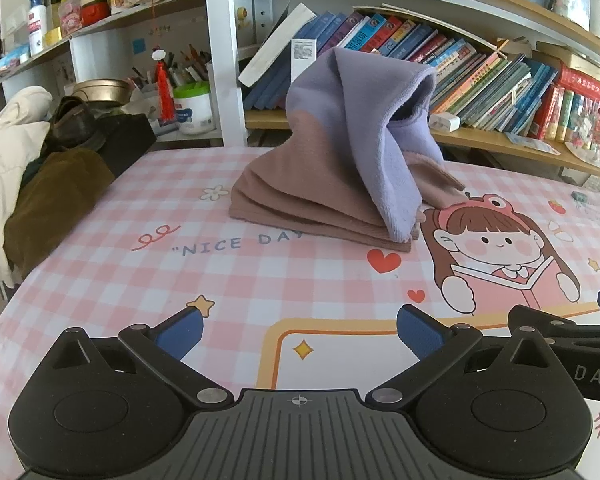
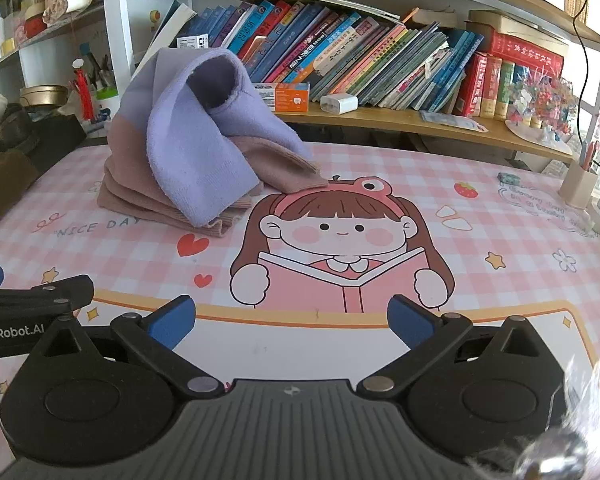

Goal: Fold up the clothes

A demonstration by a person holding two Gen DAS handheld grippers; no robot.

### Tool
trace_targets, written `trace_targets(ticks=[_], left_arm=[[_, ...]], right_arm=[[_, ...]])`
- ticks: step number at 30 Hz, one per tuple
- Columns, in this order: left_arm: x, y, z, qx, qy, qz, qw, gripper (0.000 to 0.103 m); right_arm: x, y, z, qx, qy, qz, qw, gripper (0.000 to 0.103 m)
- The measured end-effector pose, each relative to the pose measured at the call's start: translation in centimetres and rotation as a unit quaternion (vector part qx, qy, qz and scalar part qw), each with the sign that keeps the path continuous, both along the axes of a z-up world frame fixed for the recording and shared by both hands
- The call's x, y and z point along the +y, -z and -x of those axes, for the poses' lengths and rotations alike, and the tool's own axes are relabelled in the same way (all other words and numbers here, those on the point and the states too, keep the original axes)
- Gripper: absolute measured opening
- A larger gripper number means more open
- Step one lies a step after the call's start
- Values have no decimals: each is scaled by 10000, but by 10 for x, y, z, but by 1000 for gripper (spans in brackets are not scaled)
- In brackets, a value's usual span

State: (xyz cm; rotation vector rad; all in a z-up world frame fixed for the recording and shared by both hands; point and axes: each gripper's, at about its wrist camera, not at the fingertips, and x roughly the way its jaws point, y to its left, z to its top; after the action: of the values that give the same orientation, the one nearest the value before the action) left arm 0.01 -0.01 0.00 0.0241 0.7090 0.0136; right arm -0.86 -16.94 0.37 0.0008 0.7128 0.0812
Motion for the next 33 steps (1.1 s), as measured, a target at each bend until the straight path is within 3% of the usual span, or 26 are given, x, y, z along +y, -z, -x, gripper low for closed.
trace_targets(ticks=[33], left_arm=[[3,0,-6,146,-151,92,9997,103]], right_arm=[[3,3,-5,25,-61,54,10000,103]])
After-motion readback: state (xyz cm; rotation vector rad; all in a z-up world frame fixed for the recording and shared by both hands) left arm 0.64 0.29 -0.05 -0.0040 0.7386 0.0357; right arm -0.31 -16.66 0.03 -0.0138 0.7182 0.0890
